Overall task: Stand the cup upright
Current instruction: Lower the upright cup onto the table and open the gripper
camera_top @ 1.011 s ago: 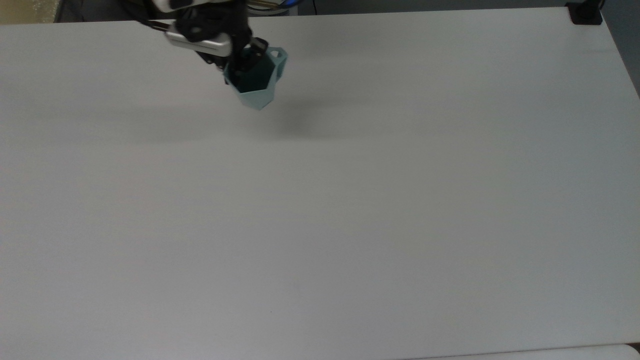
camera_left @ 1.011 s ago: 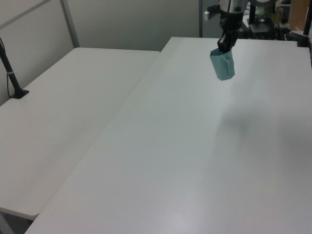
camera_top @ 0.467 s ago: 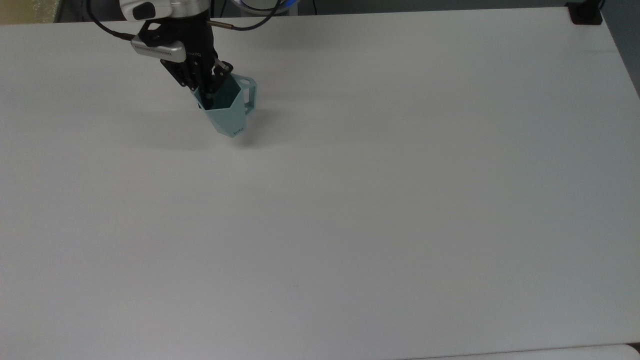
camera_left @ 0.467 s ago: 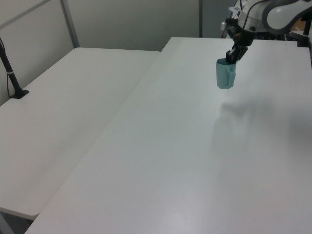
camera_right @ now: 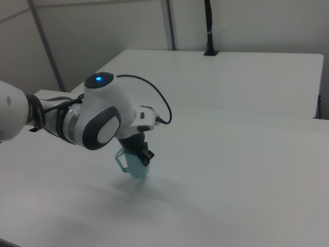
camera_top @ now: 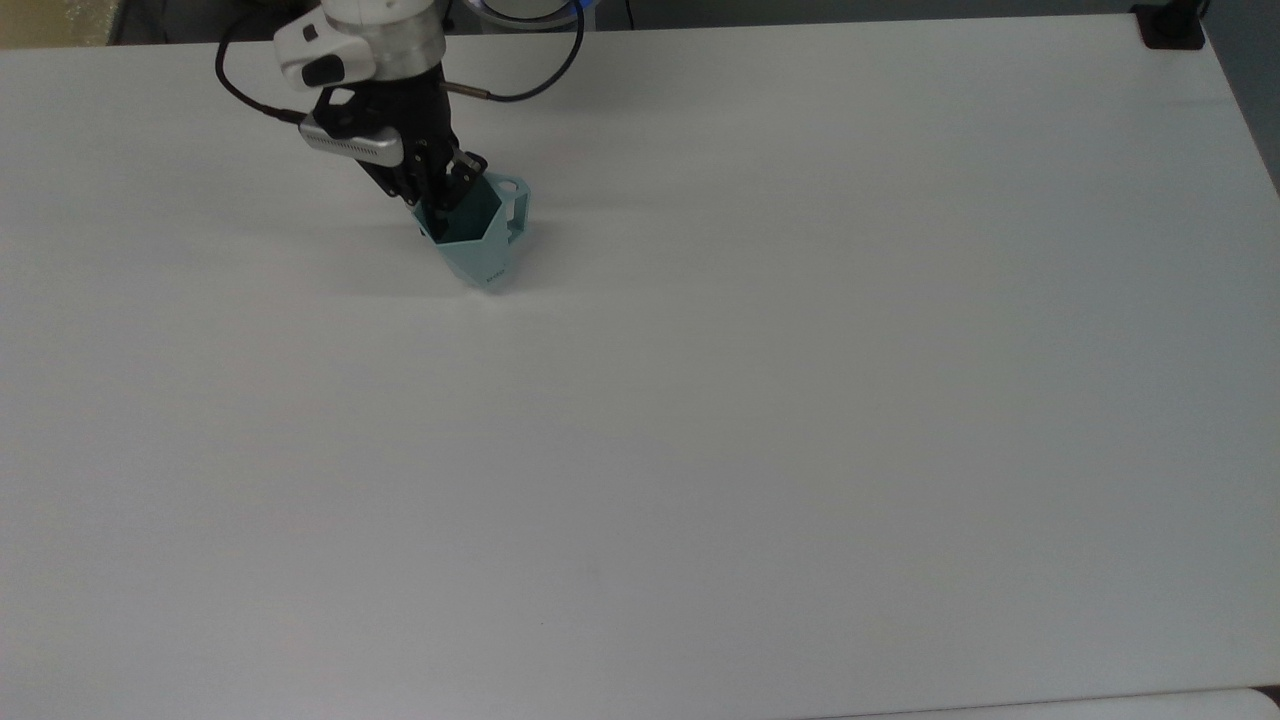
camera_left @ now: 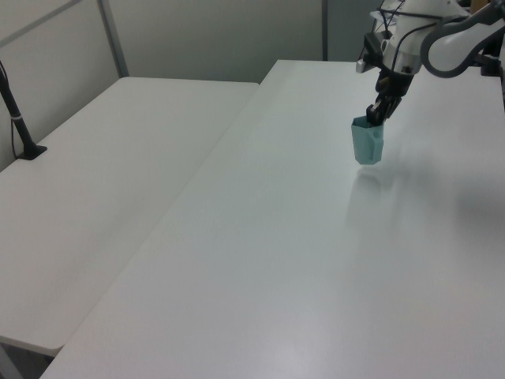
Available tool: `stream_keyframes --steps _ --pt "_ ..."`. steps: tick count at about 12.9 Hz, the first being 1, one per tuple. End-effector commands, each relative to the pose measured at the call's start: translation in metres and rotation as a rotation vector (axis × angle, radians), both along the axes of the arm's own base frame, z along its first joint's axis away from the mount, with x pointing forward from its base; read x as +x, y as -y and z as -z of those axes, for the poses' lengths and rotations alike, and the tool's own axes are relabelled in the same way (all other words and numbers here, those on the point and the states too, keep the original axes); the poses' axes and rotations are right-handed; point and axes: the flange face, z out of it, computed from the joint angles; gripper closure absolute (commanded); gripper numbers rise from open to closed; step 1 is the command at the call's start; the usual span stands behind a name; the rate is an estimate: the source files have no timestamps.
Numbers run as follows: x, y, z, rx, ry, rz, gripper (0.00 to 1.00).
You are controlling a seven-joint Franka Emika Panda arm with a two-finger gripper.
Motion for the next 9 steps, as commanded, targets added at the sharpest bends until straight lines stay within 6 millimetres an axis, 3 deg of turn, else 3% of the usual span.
stream_keyframes --steps 1,3,7,9 --pt "0.005 -0.007 0.008 0.016 0.016 0.014 1.0" --pt "0.009 -0.017 0.015 0.012 0.044 0.004 1.0" --pt "0.009 -0.018 0.014 0.012 0.046 0.004 1.0" --pt "0.009 -0.018 0.016 0.011 0.039 0.004 0.81"
